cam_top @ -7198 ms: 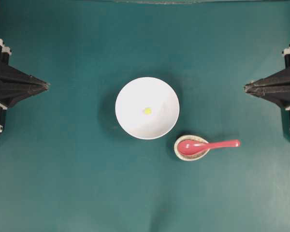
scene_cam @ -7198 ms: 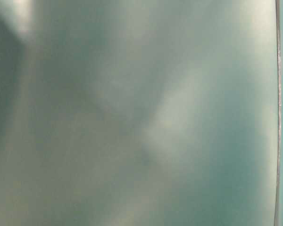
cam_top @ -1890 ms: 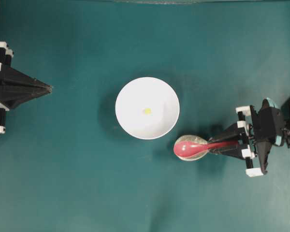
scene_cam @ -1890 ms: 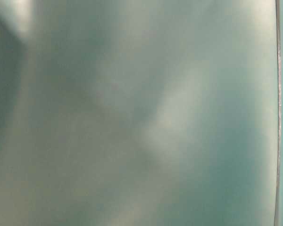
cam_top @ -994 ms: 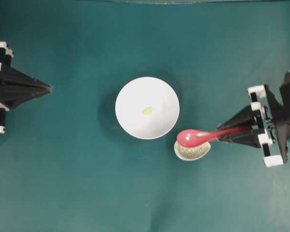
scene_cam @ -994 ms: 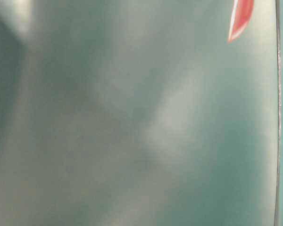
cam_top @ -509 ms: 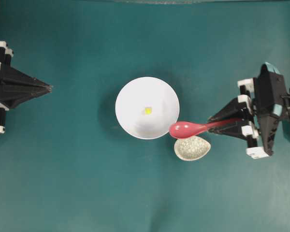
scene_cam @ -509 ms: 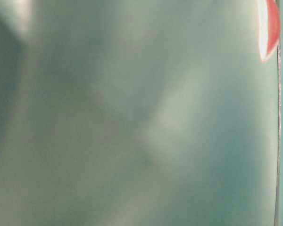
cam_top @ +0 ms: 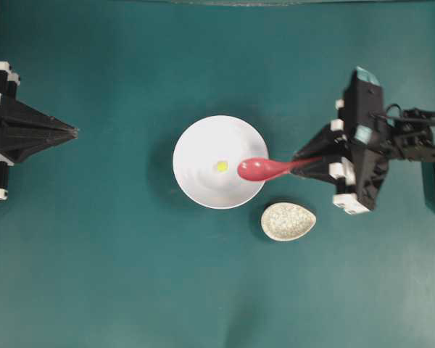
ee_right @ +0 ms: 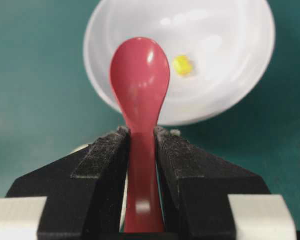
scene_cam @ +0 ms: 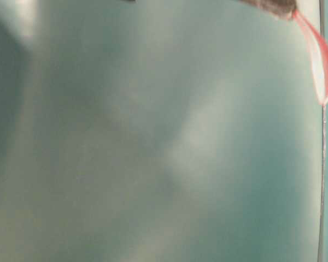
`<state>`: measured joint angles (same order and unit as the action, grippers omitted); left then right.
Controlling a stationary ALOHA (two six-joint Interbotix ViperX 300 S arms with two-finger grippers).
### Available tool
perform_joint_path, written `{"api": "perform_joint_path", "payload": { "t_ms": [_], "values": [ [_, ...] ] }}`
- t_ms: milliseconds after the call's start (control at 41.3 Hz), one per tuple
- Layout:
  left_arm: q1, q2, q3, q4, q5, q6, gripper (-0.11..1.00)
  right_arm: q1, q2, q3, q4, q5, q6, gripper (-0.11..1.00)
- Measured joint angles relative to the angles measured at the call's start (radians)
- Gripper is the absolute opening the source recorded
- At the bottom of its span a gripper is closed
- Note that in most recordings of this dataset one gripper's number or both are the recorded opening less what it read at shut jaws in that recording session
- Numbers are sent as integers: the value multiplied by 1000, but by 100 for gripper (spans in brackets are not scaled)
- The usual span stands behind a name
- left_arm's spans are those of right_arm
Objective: Scoop the yellow hexagonal prism block from the bowl with a spoon using the right arm.
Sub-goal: 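Lower the spoon bowl into the white bowl beside the yellow block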
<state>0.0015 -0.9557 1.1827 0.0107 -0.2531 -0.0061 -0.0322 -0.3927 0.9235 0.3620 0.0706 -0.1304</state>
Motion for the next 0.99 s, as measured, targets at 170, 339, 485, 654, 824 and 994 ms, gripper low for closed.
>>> {"api": "perform_joint_path", "payload": {
  "t_ms": [170,339,485,654,824,994],
  "values": [
    [0,17,0,0,-2,0,0,-43,64,-84,0,107,-3,25],
    [0,31,0,0,-2,2,0,-71,132,-176,-9,247,3,25],
    [0,43,0,0,-2,0,0,-87,192,-244,-11,354,8,25],
    [0,55,0,2,-3,0,0,-98,256,-316,-14,449,9,25],
    [0,60,0,2,-2,-2,0,-100,299,-370,-18,500,9,25],
    [0,60,0,0,-2,-2,0,-100,316,-382,-37,526,17,25]
  ]
}}
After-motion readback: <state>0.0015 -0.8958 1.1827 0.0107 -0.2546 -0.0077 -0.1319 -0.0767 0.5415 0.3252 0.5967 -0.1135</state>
